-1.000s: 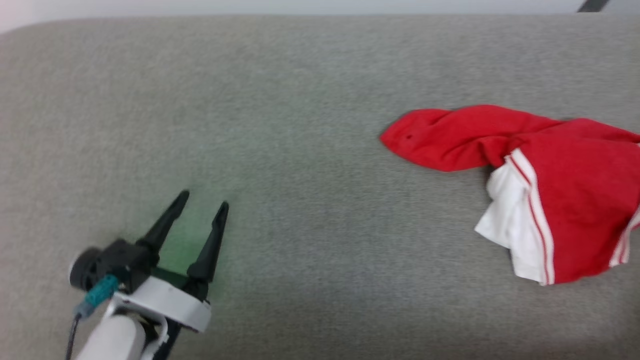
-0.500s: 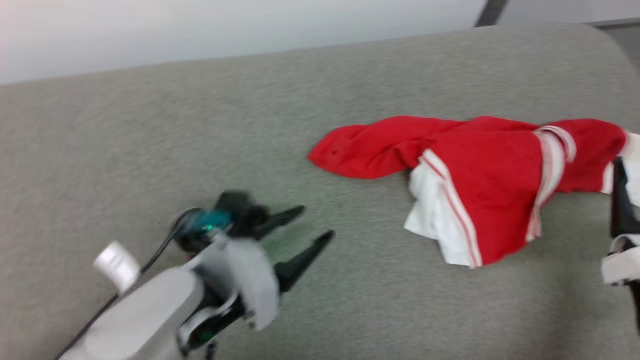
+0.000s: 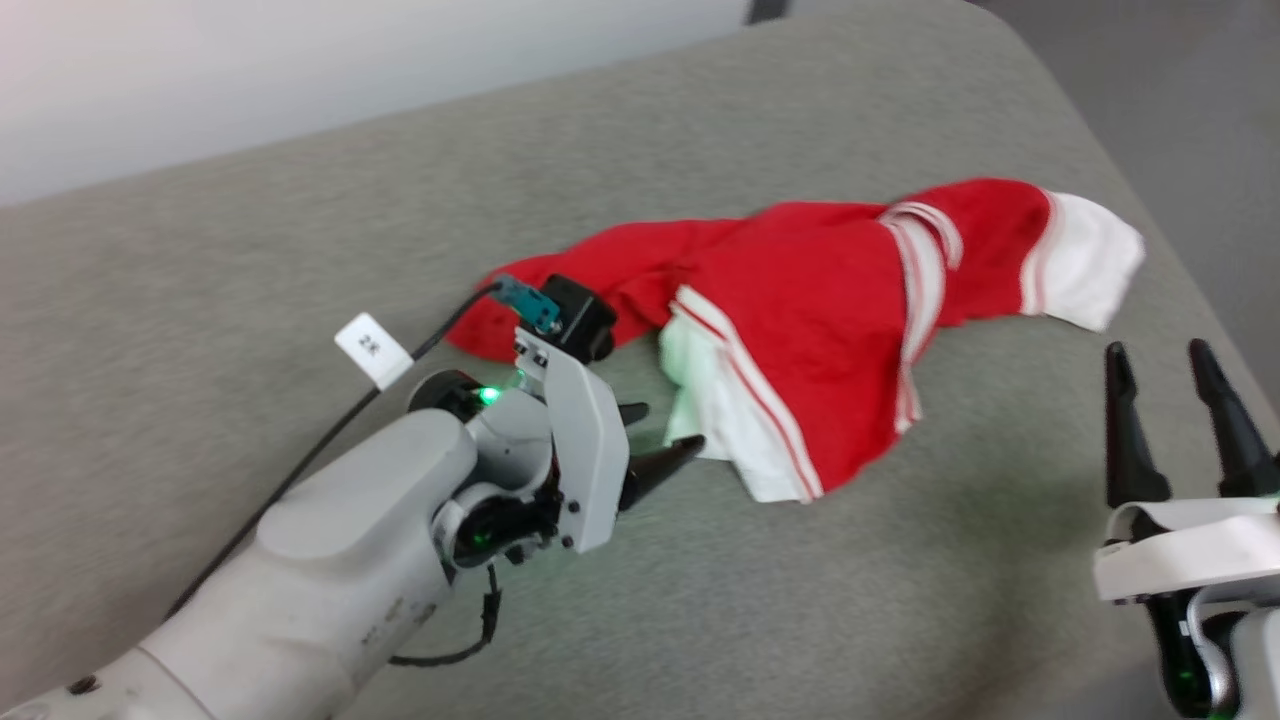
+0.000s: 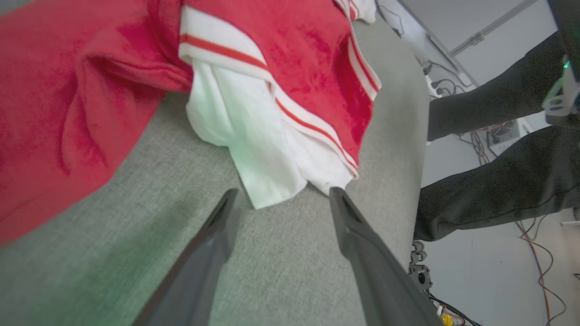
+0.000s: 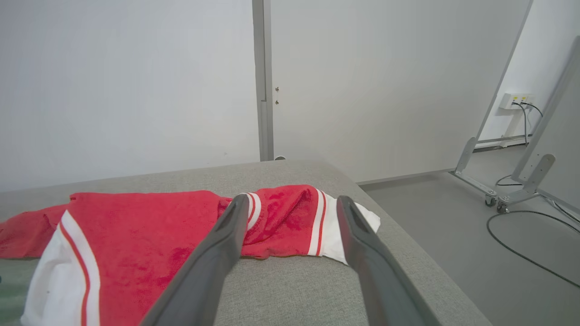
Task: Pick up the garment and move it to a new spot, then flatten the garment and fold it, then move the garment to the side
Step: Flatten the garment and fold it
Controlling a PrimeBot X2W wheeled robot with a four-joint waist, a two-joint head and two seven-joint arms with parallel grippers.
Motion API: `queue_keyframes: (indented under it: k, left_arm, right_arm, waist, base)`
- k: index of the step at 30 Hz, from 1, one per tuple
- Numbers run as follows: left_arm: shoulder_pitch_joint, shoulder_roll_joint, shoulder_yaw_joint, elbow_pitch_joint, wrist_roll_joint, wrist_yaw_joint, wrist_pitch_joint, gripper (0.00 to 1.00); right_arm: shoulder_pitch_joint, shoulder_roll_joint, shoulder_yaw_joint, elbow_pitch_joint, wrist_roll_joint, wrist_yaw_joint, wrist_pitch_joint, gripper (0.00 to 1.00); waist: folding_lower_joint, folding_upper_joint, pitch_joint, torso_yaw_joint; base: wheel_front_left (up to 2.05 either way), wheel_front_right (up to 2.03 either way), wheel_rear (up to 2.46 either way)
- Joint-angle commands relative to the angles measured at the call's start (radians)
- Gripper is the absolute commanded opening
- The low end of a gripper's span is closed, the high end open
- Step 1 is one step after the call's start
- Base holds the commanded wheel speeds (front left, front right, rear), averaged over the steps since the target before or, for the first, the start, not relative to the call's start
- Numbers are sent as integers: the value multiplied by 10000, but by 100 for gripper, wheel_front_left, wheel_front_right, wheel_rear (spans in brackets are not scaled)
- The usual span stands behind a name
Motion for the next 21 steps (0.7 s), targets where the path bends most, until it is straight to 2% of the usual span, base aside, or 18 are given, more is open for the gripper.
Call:
queue_keyframes:
  k: [1,5,9,10,11,12,13,17,21]
  left_arm:
    - [-152,-103,-90,543,-93,-13,-1,100]
    - [-356,-146,-445,1380,-65,-13,34,100]
    - [-275,-84,-710,2025,-265,-5,-123,100]
    - [-232,-90,-695,2155,-414,10,-198,80]
    - [-224,-90,-700,2249,-517,10,-203,48]
    - [-234,-104,-759,2292,-572,10,-220,7]
    - [-230,-128,-772,2319,-716,10,-245,0]
    - [-373,-69,-1032,2182,-906,9,-398,0]
    - [-481,257,-1048,1938,-1169,9,-628,0]
  right_arm:
    - [-60,162,118,2,-63,-14,-55,100]
    - [-46,338,232,7,-91,-14,-119,100]
    - [66,413,253,-4,-137,-14,-136,100]
    - [93,427,235,-18,-149,-14,-140,100]
    - [119,422,217,-20,-173,-14,-141,100]
    - [134,404,188,-35,-188,-14,-140,100]
    - [134,380,142,-62,-212,-14,-141,100]
    - [22,270,50,-155,-305,-14,-147,100]
    - [-4,185,81,-203,-352,-14,-144,100]
  waist:
    - [0,0,489,-935]
    - [0,0,645,-1381]
    - [0,0,689,-1552]
    - [0,0,689,-1552]
    - [0,0,681,-1536]
    - [0,0,659,-1493]
    - [0,0,634,-1421]
    - [0,0,455,-971]
    - [0,0,237,-462]
  base:
    - [0,0,0]
    - [0,0,0]
    - [0,0,0]
    - [0,0,0]
    - [0,0,0]
    - [0,0,0]
    - [0,0,0]
    - [0,0,0]
    - [0,0,0]
